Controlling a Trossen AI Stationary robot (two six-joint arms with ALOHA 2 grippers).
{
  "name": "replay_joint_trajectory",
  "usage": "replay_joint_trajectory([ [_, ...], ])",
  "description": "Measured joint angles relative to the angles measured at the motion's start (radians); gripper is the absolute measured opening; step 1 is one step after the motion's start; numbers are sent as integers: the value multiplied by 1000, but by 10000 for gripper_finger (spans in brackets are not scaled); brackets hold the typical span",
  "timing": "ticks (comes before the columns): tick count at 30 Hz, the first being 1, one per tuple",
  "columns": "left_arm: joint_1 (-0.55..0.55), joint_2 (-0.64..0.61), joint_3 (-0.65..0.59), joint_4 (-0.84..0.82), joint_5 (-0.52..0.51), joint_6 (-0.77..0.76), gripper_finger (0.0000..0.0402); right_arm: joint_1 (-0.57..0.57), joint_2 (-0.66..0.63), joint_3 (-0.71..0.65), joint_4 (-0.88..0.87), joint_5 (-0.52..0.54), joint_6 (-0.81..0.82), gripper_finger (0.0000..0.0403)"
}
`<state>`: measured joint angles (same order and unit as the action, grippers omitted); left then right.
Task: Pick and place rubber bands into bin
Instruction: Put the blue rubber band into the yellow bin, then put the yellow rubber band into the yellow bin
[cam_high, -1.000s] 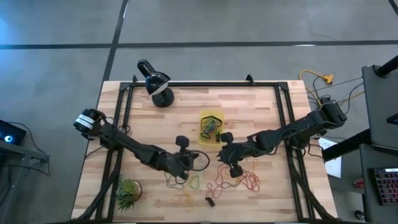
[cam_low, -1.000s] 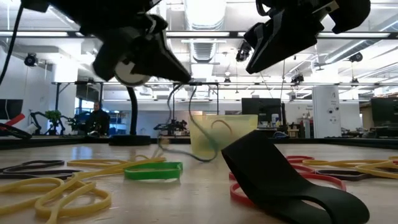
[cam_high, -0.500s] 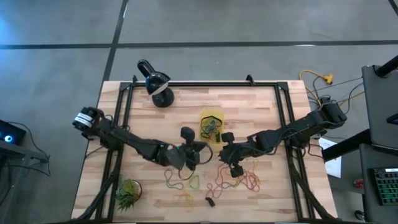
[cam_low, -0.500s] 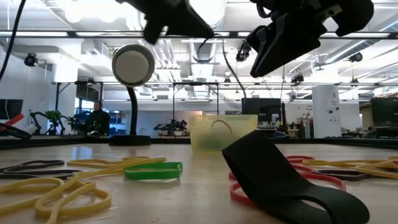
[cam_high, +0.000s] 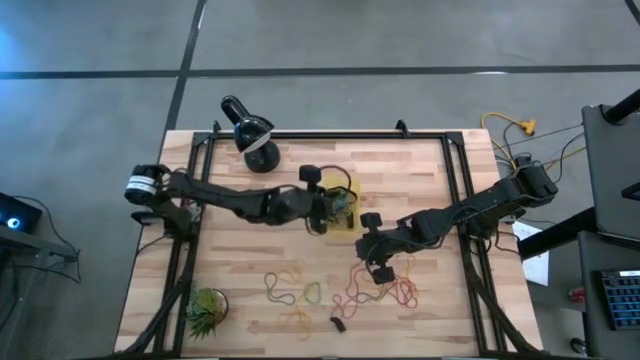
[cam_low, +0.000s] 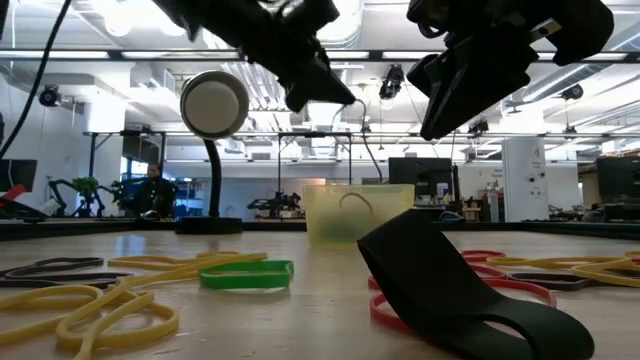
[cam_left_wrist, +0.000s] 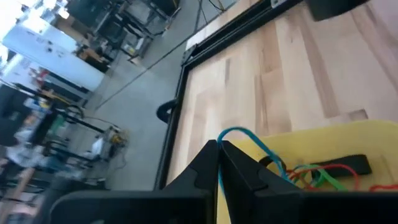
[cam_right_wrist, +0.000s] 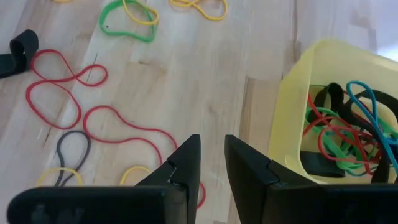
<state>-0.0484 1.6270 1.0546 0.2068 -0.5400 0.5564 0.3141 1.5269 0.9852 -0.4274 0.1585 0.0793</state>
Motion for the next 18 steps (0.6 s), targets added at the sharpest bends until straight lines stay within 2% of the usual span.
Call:
replay_joint_trajectory([
  [8,77,61,-7,-6,112,-97,0,0,-1,0,-11,0,-2,68],
  [13,82,105,-11,-6,123,-98,5,0,-2,0,-10,0,-3,68],
  [18,82,127,-9,-6,122,-103,36,0,-2,-4,-11,0,-2,68],
])
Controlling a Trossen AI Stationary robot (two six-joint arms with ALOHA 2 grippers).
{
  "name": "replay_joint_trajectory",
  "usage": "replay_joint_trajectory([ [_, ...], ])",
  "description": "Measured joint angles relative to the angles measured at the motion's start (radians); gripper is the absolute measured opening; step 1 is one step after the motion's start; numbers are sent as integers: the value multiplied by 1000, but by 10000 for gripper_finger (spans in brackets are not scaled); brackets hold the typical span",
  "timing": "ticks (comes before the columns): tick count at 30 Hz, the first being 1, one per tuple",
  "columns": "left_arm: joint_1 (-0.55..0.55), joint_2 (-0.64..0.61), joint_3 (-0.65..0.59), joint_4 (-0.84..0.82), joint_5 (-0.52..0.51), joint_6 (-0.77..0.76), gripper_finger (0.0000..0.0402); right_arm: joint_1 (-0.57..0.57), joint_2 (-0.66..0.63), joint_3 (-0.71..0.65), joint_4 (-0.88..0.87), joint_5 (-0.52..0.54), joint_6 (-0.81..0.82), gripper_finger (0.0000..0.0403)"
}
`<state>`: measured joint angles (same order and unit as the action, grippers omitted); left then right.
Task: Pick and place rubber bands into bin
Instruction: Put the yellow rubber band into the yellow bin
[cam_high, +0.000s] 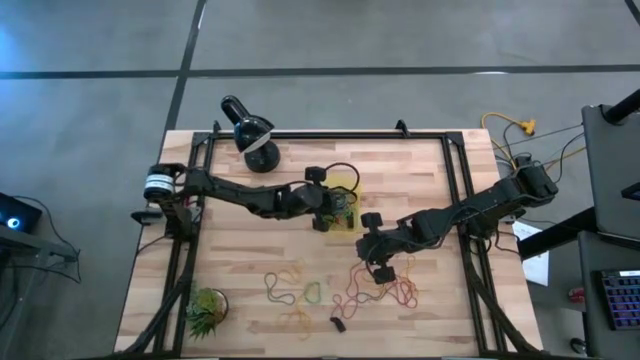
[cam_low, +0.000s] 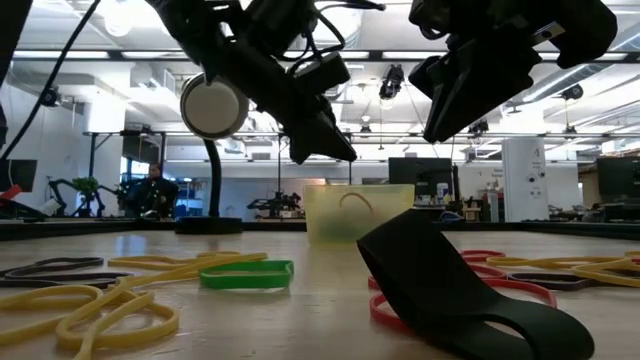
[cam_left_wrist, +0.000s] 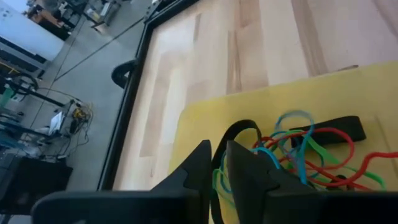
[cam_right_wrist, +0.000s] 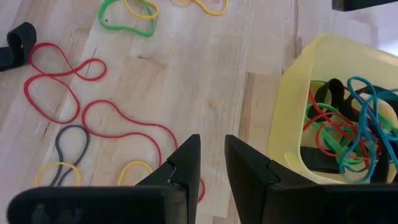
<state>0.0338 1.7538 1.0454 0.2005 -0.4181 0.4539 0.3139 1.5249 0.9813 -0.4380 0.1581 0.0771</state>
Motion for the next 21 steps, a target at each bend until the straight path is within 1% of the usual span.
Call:
replay_joint_trajectory([
  [6,-6,-6,0,0,-6,-15,57,0,0,-7,3,0,9,68],
  [10,-35,-37,0,-57,-6,-124,58,0,0,-38,6,-1,89,68],
  [13,-78,-70,-2,-159,-6,-187,59,0,5,-82,39,-4,134,68],
  [16,-136,-102,-7,-223,-5,-230,59,2,20,-132,93,-43,133,68],
  [18,-180,-114,-8,-246,-6,-253,59,3,32,-152,138,-79,118,68],
  [21,-250,-126,-19,-273,-6,-266,59,3,46,-164,160,-117,91,68],
])
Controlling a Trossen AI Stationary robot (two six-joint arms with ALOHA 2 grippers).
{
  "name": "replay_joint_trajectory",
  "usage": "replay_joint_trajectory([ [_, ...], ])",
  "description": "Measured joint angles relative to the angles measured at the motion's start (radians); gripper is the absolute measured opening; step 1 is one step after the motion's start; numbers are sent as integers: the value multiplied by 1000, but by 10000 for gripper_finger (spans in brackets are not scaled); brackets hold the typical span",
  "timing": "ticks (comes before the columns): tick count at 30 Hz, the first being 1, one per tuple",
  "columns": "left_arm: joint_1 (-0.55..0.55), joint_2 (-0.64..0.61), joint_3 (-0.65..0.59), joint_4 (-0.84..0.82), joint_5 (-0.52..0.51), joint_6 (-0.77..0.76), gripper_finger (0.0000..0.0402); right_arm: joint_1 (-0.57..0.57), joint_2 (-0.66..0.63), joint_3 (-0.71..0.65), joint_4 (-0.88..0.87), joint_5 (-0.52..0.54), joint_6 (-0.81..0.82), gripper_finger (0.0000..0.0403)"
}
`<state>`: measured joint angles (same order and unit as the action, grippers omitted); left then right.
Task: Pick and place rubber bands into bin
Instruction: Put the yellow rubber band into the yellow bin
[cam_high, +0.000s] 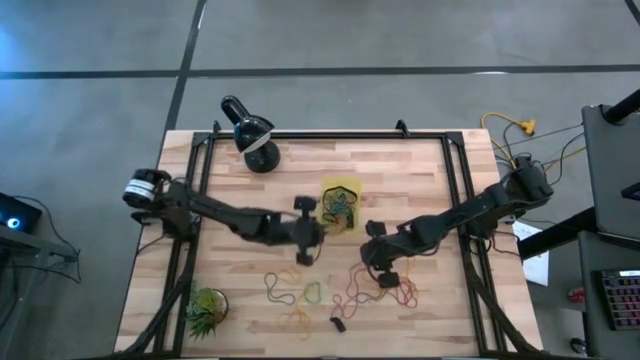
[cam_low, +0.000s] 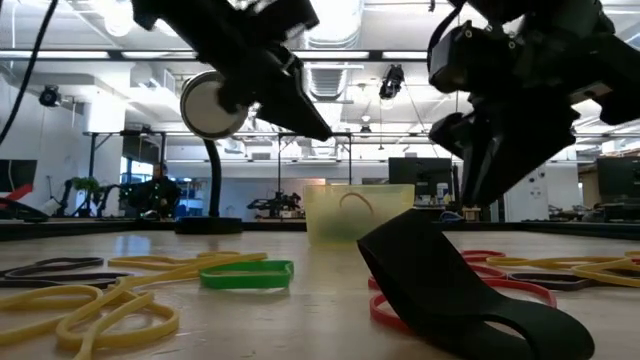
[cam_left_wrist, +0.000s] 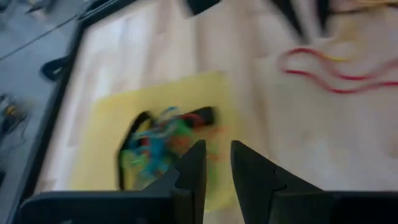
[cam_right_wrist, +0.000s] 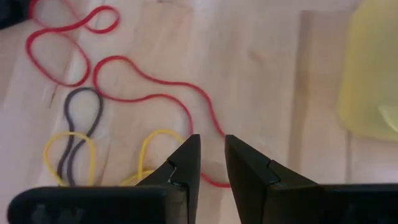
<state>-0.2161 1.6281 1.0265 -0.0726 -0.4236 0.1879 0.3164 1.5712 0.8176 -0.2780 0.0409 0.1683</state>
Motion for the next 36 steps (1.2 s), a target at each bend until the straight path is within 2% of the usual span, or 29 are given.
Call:
replay_joint_trajectory([
  [7,-122,-10,-11,-50,1,-8,59,9,11,-8,34,-125,-24,68],
  [12,-141,-11,-19,-52,-8,-45,59,28,14,-16,25,-216,67,68],
  [24,-139,-11,-22,-51,-29,-51,59,85,107,-18,22,-187,226,68],
  [31,-139,-11,-22,-51,-28,-51,59,85,92,-8,6,-179,233,68],
  [36,-139,-11,-27,-50,-28,-52,59,85,88,7,-76,-146,233,68],
])
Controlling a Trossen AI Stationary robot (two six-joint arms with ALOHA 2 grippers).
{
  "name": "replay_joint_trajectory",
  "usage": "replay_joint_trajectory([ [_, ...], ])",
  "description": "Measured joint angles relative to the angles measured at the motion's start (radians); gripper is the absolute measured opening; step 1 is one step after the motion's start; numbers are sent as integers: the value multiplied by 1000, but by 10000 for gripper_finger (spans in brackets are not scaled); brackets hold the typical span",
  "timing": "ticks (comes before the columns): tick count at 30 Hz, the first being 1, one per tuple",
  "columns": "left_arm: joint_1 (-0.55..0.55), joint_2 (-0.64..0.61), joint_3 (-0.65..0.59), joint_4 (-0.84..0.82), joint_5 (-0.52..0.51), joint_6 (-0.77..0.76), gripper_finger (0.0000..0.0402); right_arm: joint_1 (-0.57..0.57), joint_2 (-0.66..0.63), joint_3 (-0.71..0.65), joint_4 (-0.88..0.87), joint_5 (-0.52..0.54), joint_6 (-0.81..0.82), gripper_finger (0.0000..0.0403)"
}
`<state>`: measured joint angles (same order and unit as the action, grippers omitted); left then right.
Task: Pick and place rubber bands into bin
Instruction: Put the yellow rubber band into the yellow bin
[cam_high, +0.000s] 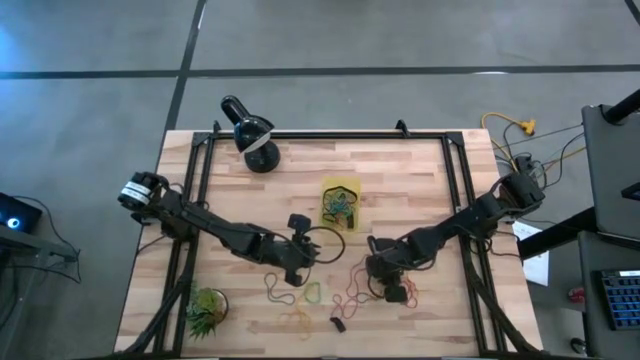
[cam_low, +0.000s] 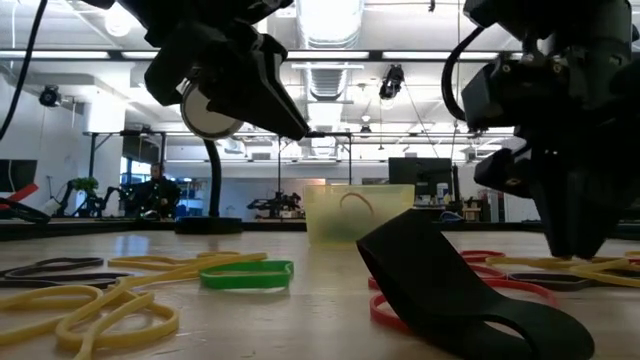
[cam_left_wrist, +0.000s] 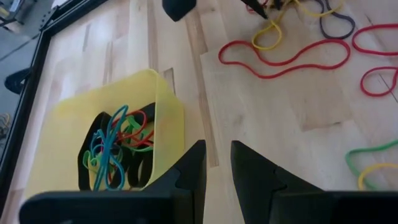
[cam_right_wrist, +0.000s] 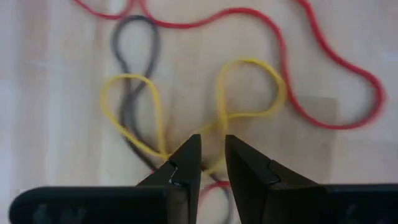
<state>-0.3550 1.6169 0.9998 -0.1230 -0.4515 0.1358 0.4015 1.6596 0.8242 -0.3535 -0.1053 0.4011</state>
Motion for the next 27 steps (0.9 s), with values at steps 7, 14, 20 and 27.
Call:
replay_joint_trajectory([
  [7,1,0,-33,10,-1,-1,59,0,0,0,2,31,0,68],
  [14,2,0,-42,18,-21,0,59,0,10,-5,20,57,-2,68],
  [20,2,-2,-41,18,-21,1,59,0,47,-3,41,50,-6,68],
  [27,2,-3,-41,18,-25,1,59,0,26,-4,35,46,-2,68],
])
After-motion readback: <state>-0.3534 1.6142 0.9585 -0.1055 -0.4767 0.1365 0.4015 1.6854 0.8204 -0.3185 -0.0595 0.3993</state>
